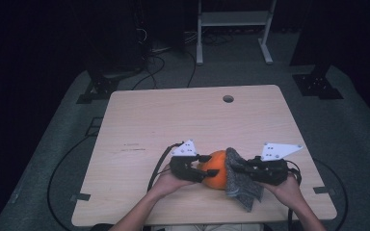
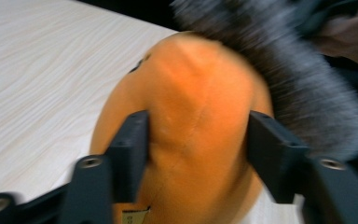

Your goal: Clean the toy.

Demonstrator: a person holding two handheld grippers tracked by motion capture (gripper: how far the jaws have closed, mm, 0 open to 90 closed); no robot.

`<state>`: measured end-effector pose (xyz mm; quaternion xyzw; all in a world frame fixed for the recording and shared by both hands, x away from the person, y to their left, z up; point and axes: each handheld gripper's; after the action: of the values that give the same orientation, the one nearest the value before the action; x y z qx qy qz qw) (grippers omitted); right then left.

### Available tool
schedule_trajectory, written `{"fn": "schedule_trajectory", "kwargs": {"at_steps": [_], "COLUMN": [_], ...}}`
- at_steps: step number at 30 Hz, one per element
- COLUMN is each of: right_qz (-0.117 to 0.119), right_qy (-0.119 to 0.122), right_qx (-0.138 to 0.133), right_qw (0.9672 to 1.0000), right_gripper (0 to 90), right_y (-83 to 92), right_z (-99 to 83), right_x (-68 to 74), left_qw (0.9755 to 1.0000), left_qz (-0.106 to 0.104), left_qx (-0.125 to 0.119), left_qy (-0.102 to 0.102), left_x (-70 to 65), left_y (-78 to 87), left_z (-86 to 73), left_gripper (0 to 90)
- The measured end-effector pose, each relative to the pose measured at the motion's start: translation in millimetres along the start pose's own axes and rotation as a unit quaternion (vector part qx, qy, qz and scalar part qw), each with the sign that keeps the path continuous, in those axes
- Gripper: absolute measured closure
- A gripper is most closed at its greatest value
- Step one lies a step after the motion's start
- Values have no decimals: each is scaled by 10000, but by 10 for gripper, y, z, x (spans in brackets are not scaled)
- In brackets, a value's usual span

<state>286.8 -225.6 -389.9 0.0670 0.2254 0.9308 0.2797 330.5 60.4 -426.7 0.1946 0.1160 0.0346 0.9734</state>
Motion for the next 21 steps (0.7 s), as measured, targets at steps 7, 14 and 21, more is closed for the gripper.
{"fn": "schedule_trajectory", "kwargs": {"at_steps": [7, 14, 21], "right_qz": [48, -119, -210], "right_qy": [-28, -363, -319], "right_qx": [2, -16, -459], "right_qw": [10000, 9993, 9982], "right_gripper": [799, 796, 798], "right_y": [-16, 75, 201], "right_z": [-54, -204, -60], "right_x": [0, -176, -106], "left_qw": [9995, 9991, 9964], "left_qz": [-6, 158, 543], "left_qx": [306, 243, 362], "left_qy": [105, -313, -535], "left_x": [110, 32, -103], "left_y": [-85, -106, -54], "left_z": [-50, -65, 106], "left_gripper": [60, 398, 470]}}
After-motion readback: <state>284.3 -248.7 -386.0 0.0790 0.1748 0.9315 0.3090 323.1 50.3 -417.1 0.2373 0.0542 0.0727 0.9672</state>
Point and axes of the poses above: each handheld gripper's, and its own axes: y roughly backward along the jaws, z roughly out of its top, x roughly to its left, and after that the axes turned 8 degrees about -z, right-handed
